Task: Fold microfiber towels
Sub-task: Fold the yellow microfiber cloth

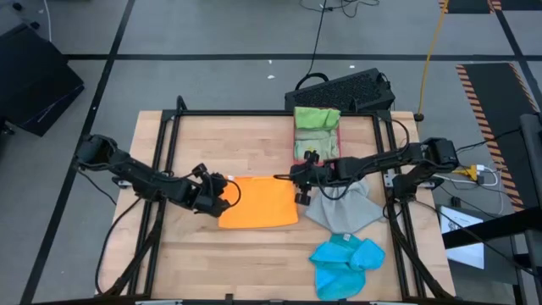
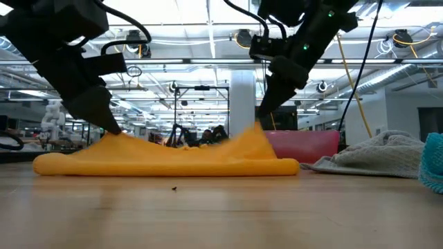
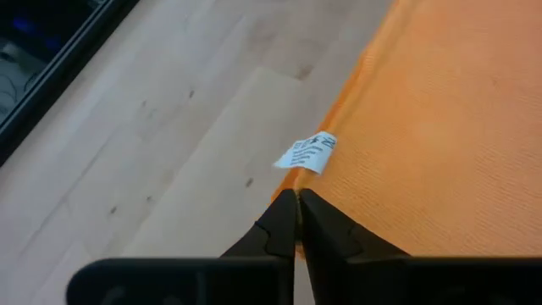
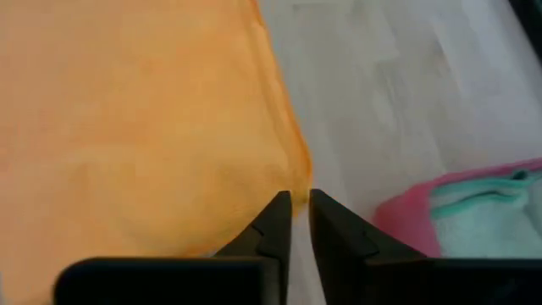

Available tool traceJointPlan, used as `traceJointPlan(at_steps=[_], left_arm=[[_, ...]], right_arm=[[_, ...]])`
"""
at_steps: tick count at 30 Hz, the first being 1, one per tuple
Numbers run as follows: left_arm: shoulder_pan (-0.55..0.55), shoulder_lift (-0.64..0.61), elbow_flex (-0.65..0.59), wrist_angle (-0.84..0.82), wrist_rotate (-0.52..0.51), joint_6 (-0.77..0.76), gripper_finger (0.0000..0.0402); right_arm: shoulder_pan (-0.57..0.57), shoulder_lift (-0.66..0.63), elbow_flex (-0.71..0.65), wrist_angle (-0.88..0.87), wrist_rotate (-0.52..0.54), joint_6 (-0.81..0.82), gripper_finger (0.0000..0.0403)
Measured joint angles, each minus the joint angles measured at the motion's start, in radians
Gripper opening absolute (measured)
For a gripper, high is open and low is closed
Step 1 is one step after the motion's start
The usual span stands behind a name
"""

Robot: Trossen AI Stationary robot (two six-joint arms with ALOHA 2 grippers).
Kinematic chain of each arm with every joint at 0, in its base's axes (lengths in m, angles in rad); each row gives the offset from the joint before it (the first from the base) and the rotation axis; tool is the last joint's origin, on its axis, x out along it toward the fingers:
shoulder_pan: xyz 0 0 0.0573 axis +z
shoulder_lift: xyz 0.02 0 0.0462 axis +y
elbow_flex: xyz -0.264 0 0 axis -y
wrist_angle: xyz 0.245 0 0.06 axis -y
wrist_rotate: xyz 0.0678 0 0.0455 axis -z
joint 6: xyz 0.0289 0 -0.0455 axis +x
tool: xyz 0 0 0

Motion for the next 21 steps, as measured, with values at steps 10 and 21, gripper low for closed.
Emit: traceJointPlan(at_steps=[10, 21], left_arm=[[0.049, -0.019, 0.025, -0.012, -0.002, 0.006, 0.0121], [-0.063, -0.019, 0.068, 0.278, 0.035, 0.105, 0.0133]], right_arm=[[0.011, -0.03, 0.0, 0.075, -0.003, -0.054, 0.0111], [0.156, -0.016, -0.233, 0.627, -0.111, -0.019, 0.0089]])
